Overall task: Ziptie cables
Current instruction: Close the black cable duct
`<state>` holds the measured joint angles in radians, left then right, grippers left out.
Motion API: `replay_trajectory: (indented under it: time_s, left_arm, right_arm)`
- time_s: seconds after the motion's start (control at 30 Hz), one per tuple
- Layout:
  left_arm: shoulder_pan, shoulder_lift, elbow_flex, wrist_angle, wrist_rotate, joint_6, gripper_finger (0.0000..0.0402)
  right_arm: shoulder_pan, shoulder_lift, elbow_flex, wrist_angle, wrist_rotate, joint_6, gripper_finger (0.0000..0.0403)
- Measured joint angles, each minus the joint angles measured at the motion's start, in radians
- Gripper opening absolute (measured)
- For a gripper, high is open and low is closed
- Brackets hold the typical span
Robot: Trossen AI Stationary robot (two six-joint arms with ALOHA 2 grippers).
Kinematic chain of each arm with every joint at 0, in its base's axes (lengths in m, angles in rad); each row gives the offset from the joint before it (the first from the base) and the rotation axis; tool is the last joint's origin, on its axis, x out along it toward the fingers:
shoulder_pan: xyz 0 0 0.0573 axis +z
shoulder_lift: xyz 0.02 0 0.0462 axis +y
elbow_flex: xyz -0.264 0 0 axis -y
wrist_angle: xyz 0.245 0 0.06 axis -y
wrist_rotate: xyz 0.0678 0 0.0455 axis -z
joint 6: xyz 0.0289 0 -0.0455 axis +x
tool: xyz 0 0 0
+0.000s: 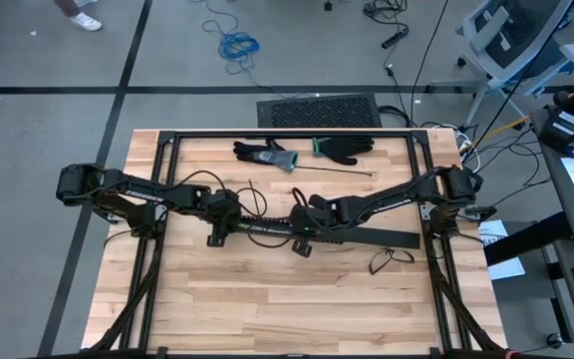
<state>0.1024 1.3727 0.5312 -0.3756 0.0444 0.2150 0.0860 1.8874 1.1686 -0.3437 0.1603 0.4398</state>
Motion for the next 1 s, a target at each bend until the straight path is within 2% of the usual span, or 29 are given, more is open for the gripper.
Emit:
replay_trajectory:
  time_s: [0.17, 0.27, 0.57, 0.9, 1.0]
  left_arm:
    - [0.000, 0.000, 0.000, 0.000, 0.003, 0.000, 0.0214]
    - [0.000, 0.000, 0.000, 0.000, 0.004, 0.000, 0.0214]
    - [0.000, 0.000, 0.000, -0.002, 0.005, 0.000, 0.0214]
    - [0.000, 0.000, 0.000, -0.003, 0.005, 0.001, 0.0214]
    - [0.000, 0.000, 0.000, -0.003, 0.005, 0.001, 0.0214]
  right_arm:
    - [-0.001, 0.016, 0.002, 0.080, -0.014, 0.012, 0.0000]
    - [-0.007, 0.019, 0.037, 0.061, -0.015, 0.013, 0.0000]
    - [-0.005, -0.041, 0.130, -0.080, -0.010, 0.003, 0.0000]
    - [0.035, -0.087, 0.127, -0.325, -0.003, -0.004, 0.0000]
    - [0.048, -0.087, 0.107, -0.341, -0.002, -0.003, 0.0000]
